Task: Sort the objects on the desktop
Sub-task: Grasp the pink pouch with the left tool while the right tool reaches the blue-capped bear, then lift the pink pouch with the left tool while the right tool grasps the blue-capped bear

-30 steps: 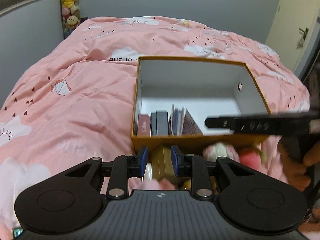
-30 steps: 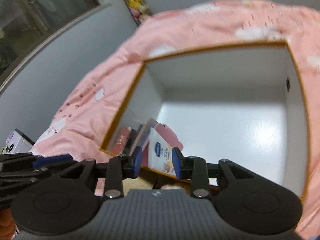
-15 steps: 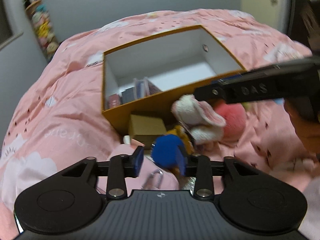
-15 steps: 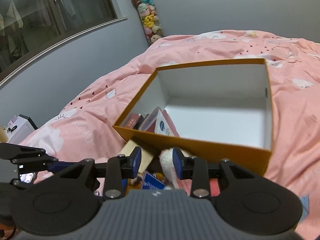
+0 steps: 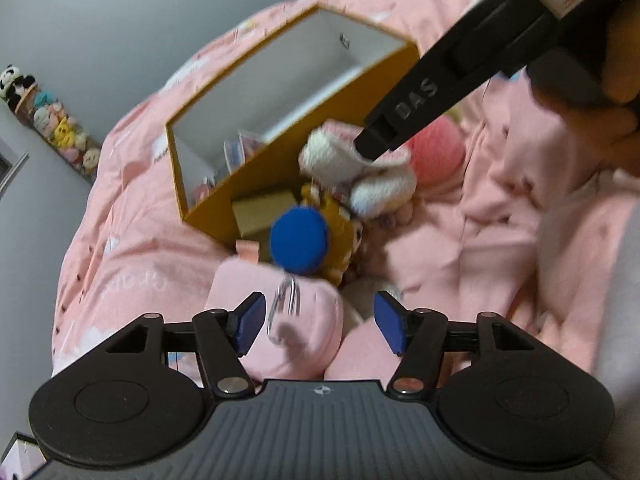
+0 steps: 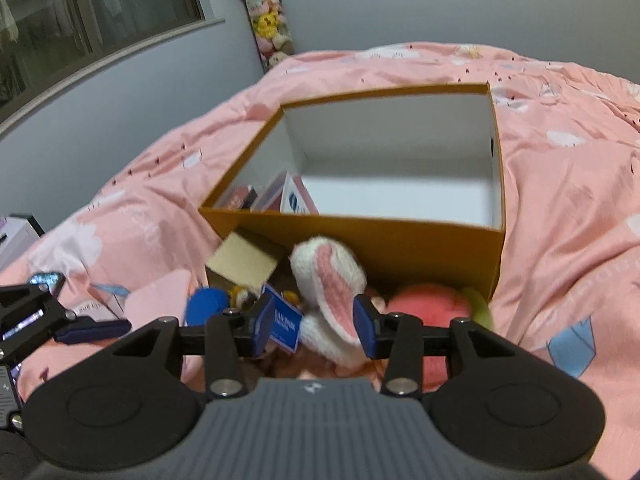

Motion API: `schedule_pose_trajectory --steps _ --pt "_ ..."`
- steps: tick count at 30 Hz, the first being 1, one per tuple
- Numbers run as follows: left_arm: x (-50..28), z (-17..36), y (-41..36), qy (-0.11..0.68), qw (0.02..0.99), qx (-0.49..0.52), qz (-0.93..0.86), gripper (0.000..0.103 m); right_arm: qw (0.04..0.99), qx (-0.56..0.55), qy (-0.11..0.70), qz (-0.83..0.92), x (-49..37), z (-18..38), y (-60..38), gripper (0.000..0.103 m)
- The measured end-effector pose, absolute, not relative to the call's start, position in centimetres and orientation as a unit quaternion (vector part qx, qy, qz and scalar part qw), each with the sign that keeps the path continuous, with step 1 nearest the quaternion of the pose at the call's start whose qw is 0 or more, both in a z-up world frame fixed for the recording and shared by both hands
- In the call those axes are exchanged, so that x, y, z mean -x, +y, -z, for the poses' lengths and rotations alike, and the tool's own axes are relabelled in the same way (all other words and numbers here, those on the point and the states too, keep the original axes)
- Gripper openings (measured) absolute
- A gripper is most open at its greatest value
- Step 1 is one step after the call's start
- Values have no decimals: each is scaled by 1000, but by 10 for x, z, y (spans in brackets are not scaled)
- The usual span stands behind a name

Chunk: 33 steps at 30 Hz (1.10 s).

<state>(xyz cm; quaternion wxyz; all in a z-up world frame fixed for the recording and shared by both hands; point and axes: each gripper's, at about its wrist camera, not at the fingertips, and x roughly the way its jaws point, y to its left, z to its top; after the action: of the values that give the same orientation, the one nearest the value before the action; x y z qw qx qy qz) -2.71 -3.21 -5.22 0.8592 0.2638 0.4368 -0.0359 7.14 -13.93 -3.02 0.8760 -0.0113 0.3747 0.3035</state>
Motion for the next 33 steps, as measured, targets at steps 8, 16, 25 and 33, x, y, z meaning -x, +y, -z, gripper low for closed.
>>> schedule_pose_trajectory --steps 8,16,25,33 --pt "23 71 -27 455 849 -268 29 78 863 12 409 -297 -75 46 -138 51" --pt "16 80 -23 457 853 -253 7 82 853 19 426 -301 -75 54 -133 51" --pt "13 81 -20 447 858 -252 -21 51 848 23 434 -302 -75 58 -129 51" --pt "10 39 25 441 889 -120 -41 39 848 19 434 -304 -77 59 -130 51"
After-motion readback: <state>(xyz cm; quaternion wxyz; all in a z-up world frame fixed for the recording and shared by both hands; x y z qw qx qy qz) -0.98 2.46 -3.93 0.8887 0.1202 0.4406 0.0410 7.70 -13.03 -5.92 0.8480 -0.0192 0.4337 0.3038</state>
